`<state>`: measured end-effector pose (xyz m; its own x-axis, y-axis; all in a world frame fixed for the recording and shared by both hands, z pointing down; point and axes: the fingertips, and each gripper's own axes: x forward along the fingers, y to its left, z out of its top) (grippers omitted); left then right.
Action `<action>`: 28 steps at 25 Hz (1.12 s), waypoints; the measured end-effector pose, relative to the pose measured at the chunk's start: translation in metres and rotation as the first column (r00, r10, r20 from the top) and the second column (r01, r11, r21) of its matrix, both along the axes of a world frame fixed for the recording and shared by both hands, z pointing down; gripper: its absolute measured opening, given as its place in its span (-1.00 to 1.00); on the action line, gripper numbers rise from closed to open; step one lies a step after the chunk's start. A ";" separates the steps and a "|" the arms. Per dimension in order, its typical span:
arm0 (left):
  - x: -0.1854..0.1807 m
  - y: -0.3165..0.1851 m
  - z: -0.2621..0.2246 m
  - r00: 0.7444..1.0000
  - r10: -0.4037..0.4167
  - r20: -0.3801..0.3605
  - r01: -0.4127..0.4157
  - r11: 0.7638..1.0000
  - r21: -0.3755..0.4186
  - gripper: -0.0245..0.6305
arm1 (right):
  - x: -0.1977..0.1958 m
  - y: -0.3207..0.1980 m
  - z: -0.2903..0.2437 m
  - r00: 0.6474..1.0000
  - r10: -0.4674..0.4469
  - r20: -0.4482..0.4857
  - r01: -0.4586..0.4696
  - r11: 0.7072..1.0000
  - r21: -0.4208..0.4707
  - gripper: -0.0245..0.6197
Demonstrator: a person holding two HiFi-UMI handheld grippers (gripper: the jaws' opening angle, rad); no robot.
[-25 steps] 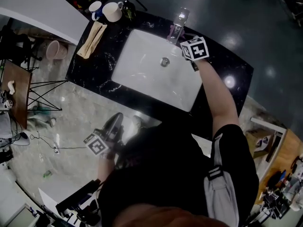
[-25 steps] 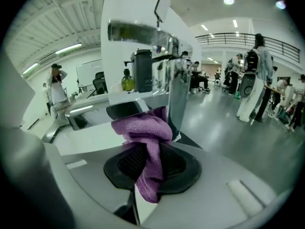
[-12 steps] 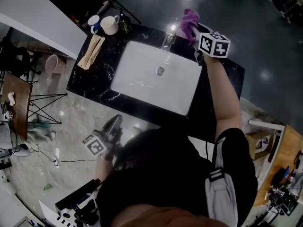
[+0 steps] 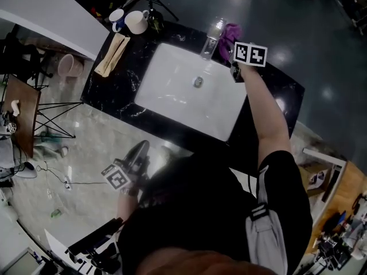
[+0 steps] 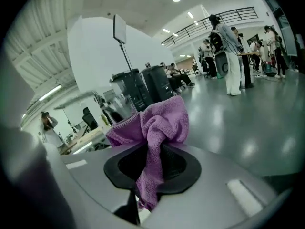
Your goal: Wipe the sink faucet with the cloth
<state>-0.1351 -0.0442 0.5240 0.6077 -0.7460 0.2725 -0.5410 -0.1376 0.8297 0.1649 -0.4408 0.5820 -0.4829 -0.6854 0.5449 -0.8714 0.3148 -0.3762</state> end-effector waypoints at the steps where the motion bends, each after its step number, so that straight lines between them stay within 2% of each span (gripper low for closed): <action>1: 0.000 0.001 0.002 1.000 -0.007 0.001 0.007 1.000 -0.007 -0.93 | -0.001 0.000 0.017 1.000 -0.003 -0.029 0.002 0.999 -0.040 -0.68; 3: 0.001 0.003 0.005 1.000 -0.017 0.006 0.017 1.000 -0.016 -0.93 | -0.001 0.000 0.041 0.996 -0.007 -0.085 -0.001 0.995 -0.099 -0.68; 5: 0.001 0.003 0.006 1.000 -0.025 0.011 0.025 0.999 -0.020 -0.93 | -0.001 -0.002 0.047 0.993 -0.012 -0.115 -0.002 0.993 -0.119 -0.68; 10: 0.000 0.005 0.006 1.000 -0.030 0.008 0.030 0.999 -0.018 -0.93 | -0.002 -0.001 0.043 0.996 -0.019 -0.082 0.007 0.991 -0.134 -0.68; 19: 0.002 -0.002 -0.003 1.000 0.024 -0.006 -0.024 1.000 0.015 -0.93 | -0.010 0.027 -0.032 0.989 -0.073 0.132 0.065 0.996 0.065 -0.67; 25: 0.005 -0.013 -0.017 0.994 0.106 0.002 -0.106 0.992 0.066 -0.93 | -0.025 0.082 -0.092 0.957 -0.121 0.264 0.076 0.982 0.172 -0.67; 28: 0.001 -0.019 -0.022 0.990 0.139 -0.004 -0.138 0.985 0.102 -0.93 | -0.047 0.128 -0.124 0.921 -0.173 0.350 0.104 0.973 0.206 -0.67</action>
